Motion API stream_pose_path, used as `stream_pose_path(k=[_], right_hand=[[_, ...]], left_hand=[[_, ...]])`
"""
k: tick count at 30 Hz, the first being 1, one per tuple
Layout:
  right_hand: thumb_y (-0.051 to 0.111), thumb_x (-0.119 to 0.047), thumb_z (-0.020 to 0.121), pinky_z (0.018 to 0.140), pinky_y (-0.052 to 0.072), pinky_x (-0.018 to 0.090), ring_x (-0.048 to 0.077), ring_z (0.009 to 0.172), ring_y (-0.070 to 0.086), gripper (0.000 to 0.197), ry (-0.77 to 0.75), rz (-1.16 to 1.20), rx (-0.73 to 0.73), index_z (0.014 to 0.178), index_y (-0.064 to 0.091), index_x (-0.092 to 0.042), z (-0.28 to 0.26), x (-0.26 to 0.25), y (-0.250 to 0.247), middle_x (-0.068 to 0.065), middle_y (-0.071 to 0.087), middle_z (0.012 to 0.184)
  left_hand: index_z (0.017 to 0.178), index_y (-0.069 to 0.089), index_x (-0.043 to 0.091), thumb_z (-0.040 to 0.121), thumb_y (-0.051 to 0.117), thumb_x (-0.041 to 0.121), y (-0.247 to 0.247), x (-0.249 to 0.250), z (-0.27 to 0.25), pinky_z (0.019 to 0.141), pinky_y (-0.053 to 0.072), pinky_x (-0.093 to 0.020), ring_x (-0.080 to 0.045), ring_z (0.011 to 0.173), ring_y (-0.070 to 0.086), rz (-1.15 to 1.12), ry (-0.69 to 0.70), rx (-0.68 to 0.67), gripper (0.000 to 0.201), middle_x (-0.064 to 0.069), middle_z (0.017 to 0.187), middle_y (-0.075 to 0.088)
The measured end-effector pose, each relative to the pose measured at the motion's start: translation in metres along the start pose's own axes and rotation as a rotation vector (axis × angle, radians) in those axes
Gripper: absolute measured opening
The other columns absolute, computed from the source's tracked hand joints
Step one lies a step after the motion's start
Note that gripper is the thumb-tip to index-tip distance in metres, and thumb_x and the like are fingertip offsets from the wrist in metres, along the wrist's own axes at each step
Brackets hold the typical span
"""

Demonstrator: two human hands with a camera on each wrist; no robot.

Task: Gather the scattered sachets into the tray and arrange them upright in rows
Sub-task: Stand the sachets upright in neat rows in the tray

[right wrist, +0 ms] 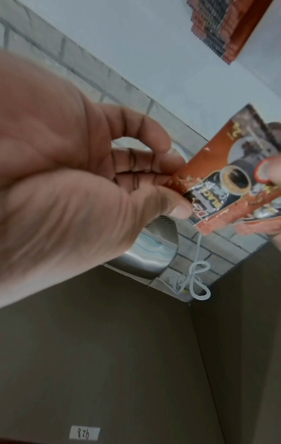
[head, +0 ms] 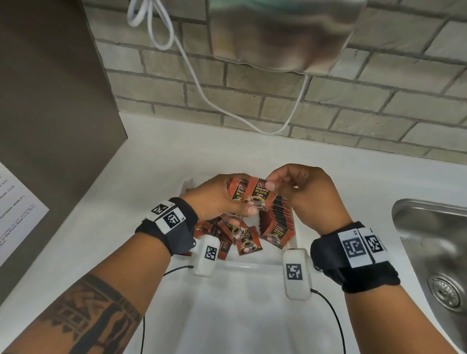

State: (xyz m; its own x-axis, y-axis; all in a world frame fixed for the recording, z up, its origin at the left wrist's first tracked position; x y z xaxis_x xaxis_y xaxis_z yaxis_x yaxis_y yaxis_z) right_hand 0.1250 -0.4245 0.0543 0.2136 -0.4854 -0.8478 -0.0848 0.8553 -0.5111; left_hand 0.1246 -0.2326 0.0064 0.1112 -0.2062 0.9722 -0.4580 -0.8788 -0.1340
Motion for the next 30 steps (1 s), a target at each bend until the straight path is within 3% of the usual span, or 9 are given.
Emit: stream_pose_path(k=[3, 7, 9, 12, 16, 18, 21, 26, 30], right_hand=[[0.075, -0.019, 0.087, 0.075, 0.046, 0.013, 0.002, 0.077, 0.064, 0.011, 0.019, -0.045, 0.043, 0.080, 0.073, -0.028, -0.010, 0.013, -0.014, -0.009, 0.072, 0.076], [0.079, -0.029, 0.082, 0.068, 0.037, 0.013, 0.000, 0.078, 0.054, 0.008, 0.132, -0.211, 0.048, 0.080, 0.075, -0.035, -0.025, 0.048, -0.021, -0.010, 0.061, 0.086], [0.079, -0.030, 0.082, 0.066, 0.035, 0.008, -0.003, 0.082, 0.054, 0.008, 0.193, -0.255, 0.033, 0.081, 0.075, -0.037, -0.032, 0.065, -0.016, -0.012, 0.058, 0.090], [0.081, -0.030, 0.081, 0.067, 0.035, 0.009, -0.002, 0.087, 0.055, 0.006, 0.261, -0.224, 0.051, 0.082, 0.077, -0.035, -0.039, 0.083, -0.004, -0.013, 0.058, 0.093], [0.080, -0.024, 0.082, 0.067, 0.037, 0.003, -0.004, 0.087, 0.057, 0.004, 0.284, -0.183, 0.071, 0.081, 0.080, -0.028, -0.045, 0.095, 0.005, -0.017, 0.060, 0.085], [0.079, -0.020, 0.083, 0.066, 0.037, 0.000, -0.010, 0.080, 0.058, 0.003, 0.284, -0.165, 0.074, 0.082, 0.080, -0.023, -0.047, 0.097, 0.006, -0.014, 0.060, 0.081], [0.078, -0.016, 0.083, 0.066, 0.037, -0.002, -0.024, 0.075, 0.052, 0.003, 0.271, -0.164, 0.060, 0.082, 0.081, -0.017, -0.050, 0.100, 0.008, -0.013, 0.060, 0.071], [0.080, -0.018, 0.083, 0.067, 0.036, 0.000, -0.009, 0.074, 0.054, 0.003, 0.278, -0.184, 0.057, 0.084, 0.081, -0.020, -0.051, 0.109, 0.010, -0.012, 0.057, 0.071], [0.083, -0.022, 0.079, 0.065, 0.037, 0.005, 0.001, 0.076, 0.053, 0.009, 0.294, -0.215, 0.062, 0.085, 0.079, -0.027, -0.048, 0.119, 0.013, -0.011, 0.056, 0.086]], left_hand=[[0.122, 0.066, 0.029, 0.086, 0.080, 0.017, -0.008, -0.012, -0.006, 0.073, 0.063, -0.039, -0.017, 0.092, 0.075, 0.081, -0.083, -0.016, 0.040, -0.003, 0.108, 0.074], [0.118, 0.066, 0.035, 0.085, 0.081, 0.021, -0.012, -0.020, -0.011, 0.056, 0.057, -0.025, -0.010, 0.065, 0.067, 0.427, -0.212, -0.014, 0.040, 0.008, 0.105, 0.059], [0.122, 0.064, 0.035, 0.084, 0.081, 0.024, 0.000, -0.021, -0.007, 0.056, 0.057, -0.024, -0.011, 0.069, 0.065, 0.550, -0.246, -0.103, 0.043, 0.009, 0.107, 0.054], [0.126, 0.065, 0.028, 0.086, 0.079, 0.020, 0.028, -0.022, 0.004, 0.060, 0.061, -0.028, -0.013, 0.070, 0.068, 0.647, -0.298, -0.279, 0.044, -0.001, 0.110, 0.065], [0.124, 0.066, 0.021, 0.084, 0.079, 0.024, 0.057, -0.023, 0.029, 0.072, 0.060, -0.033, -0.019, 0.083, 0.070, 0.869, -0.281, -0.387, 0.043, -0.004, 0.105, 0.073], [0.123, 0.066, 0.018, 0.082, 0.080, 0.031, 0.066, -0.027, 0.039, 0.081, 0.059, -0.034, -0.021, 0.092, 0.069, 0.992, -0.291, -0.429, 0.045, -0.003, 0.108, 0.072], [0.120, 0.067, 0.015, 0.081, 0.080, 0.035, 0.076, -0.033, 0.050, 0.085, 0.057, -0.036, -0.023, 0.096, 0.068, 1.095, -0.329, -0.480, 0.046, -0.004, 0.108, 0.071], [0.110, 0.069, 0.010, 0.081, 0.078, 0.031, 0.086, -0.035, 0.059, 0.080, 0.057, -0.036, -0.022, 0.085, 0.065, 1.145, -0.368, -0.513, 0.037, -0.005, 0.099, 0.071], [0.110, 0.069, 0.011, 0.080, 0.077, 0.028, 0.088, -0.040, 0.061, 0.087, 0.059, -0.040, -0.025, 0.094, 0.069, 1.150, -0.385, -0.522, 0.036, -0.008, 0.105, 0.072]])
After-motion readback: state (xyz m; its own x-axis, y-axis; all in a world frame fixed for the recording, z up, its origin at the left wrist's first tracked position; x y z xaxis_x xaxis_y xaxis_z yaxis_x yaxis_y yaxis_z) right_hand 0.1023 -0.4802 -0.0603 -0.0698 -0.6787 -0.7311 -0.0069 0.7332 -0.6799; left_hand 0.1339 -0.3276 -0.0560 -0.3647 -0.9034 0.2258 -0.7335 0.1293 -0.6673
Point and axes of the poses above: each hand's wrist, its own z-axis towards the middle knuckle, its own y-axis out of the palm, x = y × z, the point moved 3 cm from there along z, towards the middle knuckle
